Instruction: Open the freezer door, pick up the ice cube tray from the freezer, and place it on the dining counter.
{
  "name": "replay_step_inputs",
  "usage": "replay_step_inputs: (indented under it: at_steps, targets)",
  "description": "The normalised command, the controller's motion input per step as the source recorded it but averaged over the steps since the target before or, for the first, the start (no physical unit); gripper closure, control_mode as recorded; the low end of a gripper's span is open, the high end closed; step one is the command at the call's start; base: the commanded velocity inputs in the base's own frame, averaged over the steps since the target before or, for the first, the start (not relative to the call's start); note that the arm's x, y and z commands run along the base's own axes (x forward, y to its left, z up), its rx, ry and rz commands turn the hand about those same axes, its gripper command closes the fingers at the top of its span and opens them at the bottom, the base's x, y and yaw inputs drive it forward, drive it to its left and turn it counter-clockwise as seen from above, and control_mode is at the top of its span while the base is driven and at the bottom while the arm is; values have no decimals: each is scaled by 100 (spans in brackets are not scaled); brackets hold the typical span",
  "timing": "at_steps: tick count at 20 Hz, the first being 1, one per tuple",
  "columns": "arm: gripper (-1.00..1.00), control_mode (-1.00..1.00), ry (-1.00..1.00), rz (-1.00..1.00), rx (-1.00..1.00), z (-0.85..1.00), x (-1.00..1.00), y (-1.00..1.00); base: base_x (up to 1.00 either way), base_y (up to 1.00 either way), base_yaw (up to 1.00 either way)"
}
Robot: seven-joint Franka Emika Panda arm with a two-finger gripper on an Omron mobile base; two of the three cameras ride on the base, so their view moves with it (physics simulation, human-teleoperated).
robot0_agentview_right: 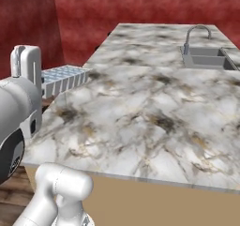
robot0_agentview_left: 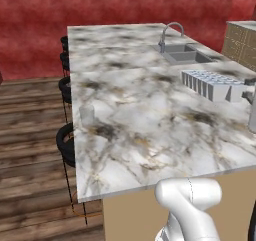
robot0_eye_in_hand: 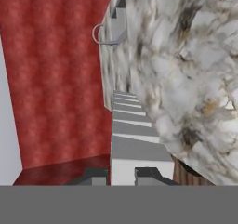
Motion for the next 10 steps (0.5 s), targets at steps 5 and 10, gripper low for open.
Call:
replay_step_inputs:
  at_steps: [5, 10]
  targets:
    - [100, -100, 14, 14, 0, -55, 96, 1, 0, 0, 0]
    - [100, -100, 6, 24, 0, -87, 93, 0, 0, 0, 0]
